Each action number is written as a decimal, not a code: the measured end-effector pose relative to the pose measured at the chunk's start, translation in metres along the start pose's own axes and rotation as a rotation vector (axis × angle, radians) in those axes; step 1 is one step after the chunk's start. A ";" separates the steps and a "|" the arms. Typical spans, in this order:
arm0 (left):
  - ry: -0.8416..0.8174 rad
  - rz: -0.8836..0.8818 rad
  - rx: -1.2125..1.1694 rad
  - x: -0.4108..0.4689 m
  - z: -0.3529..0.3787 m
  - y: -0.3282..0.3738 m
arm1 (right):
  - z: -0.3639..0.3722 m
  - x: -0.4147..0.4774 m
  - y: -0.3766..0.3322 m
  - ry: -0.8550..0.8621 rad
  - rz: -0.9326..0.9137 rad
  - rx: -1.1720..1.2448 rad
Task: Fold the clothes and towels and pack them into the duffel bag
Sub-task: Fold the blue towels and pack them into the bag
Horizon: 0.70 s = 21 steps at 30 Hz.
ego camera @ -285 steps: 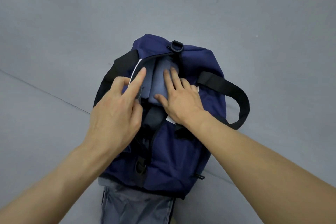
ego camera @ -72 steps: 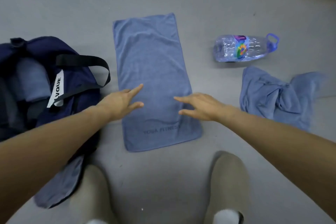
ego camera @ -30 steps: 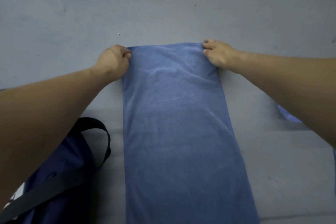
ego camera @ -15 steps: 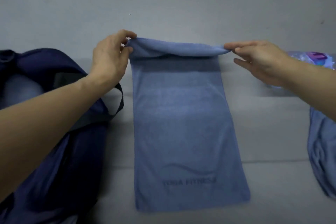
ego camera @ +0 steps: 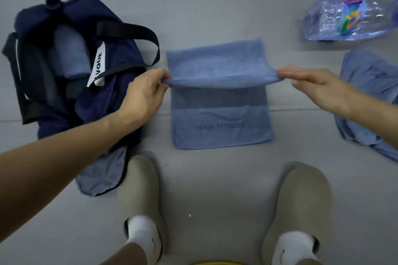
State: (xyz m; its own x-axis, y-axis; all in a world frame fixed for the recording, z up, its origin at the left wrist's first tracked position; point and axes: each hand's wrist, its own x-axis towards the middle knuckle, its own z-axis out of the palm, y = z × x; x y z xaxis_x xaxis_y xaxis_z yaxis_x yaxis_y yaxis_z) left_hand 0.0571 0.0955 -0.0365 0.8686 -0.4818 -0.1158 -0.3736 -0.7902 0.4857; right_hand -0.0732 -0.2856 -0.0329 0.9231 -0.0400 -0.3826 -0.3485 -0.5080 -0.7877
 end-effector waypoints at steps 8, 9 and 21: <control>-0.068 0.015 0.009 -0.065 0.039 -0.029 | 0.053 -0.054 0.064 -0.106 -0.118 -0.295; -0.072 0.033 0.008 -0.072 0.044 -0.030 | 0.057 -0.058 0.069 -0.122 -0.114 -0.329; -0.467 0.362 0.192 -0.115 0.074 -0.057 | 0.074 -0.079 0.095 -0.233 -0.203 -0.642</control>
State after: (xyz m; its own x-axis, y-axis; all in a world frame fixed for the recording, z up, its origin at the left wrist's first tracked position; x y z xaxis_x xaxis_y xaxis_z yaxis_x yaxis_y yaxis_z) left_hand -0.0455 0.1677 -0.1150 0.4574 -0.8127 -0.3609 -0.7075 -0.5785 0.4059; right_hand -0.1909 -0.2671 -0.1135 0.8759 0.2579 -0.4078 0.0576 -0.8951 -0.4422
